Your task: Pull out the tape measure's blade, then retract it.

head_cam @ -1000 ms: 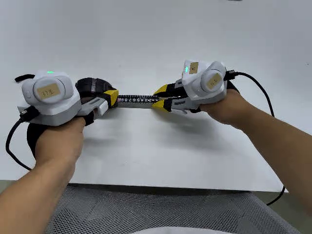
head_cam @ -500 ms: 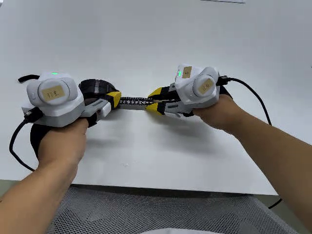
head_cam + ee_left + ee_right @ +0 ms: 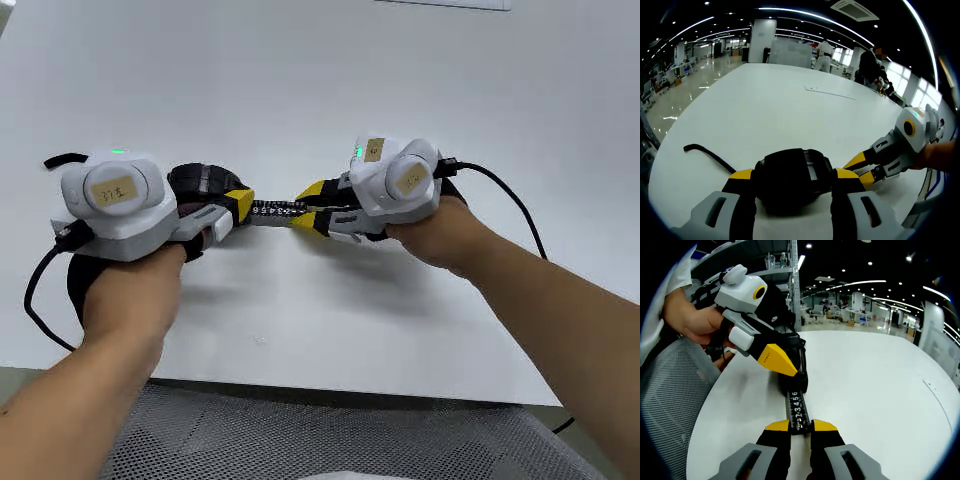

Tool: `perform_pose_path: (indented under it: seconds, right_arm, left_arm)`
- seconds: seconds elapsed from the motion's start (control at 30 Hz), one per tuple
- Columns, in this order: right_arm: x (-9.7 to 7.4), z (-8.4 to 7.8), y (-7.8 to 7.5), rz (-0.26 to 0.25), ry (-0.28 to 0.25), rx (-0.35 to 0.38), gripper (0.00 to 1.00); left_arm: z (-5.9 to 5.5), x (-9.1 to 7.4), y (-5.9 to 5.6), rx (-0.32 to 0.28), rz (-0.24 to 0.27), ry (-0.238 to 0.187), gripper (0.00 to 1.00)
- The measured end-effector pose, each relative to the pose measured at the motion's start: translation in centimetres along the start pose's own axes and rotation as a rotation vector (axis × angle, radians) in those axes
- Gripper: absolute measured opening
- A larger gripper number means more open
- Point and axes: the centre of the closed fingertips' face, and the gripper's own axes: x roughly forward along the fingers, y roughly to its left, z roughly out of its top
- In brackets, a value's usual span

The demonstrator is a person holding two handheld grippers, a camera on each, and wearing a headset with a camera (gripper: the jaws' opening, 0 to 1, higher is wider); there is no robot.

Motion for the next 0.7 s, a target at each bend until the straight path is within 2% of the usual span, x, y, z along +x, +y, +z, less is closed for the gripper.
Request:
perform_pose_path:
  seconds: [0.7]
  right_arm:
    - [2.3, 1.8, 0.5, 0.032, -0.021, -0.002, 0.11]
  left_arm:
    - [0.0, 0.0, 0.0, -0.012, -0.004, 0.001, 0.55]
